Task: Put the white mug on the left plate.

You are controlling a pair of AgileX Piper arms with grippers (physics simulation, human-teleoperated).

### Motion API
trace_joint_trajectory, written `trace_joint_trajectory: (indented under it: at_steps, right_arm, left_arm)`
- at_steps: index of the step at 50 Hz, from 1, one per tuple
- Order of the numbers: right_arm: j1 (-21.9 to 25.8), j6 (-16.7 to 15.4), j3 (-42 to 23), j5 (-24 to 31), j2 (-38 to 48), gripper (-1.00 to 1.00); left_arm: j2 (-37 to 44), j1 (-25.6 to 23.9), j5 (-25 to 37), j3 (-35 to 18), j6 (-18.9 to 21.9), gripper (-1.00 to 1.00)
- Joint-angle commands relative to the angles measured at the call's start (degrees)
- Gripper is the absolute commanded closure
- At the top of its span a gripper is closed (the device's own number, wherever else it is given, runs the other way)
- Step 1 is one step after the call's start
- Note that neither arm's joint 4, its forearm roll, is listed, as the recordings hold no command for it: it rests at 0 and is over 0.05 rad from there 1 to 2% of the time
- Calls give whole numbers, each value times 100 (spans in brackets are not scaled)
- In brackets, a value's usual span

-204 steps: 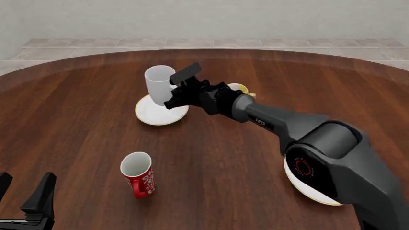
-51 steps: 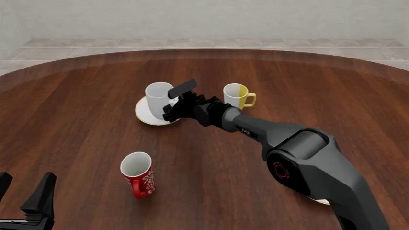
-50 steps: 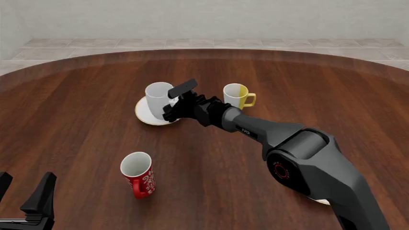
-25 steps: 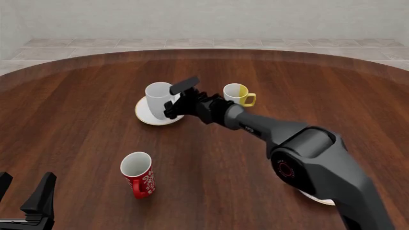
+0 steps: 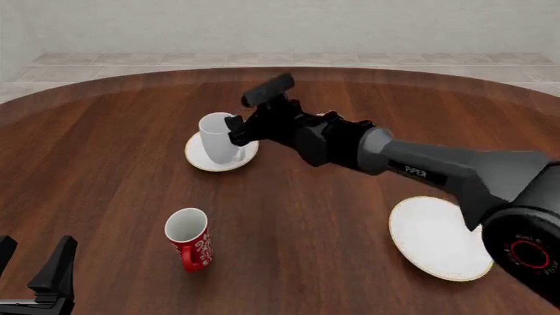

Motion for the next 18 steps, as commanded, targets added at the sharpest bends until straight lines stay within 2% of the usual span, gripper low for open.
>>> trace_joint_trajectory:
  at_steps: [1, 7, 18]
  right_arm:
    - [142, -154, 1844, -592, -2197, -100]
    - [162, -182, 2502, -708, -3036, -100]
    - [-110, -130, 3625, -959, -4451, -100]
  left_arm:
    - [0, 0, 0, 0, 0, -100]
    - [0, 0, 0, 0, 0, -100]
    - [0, 0, 0, 0, 0, -100]
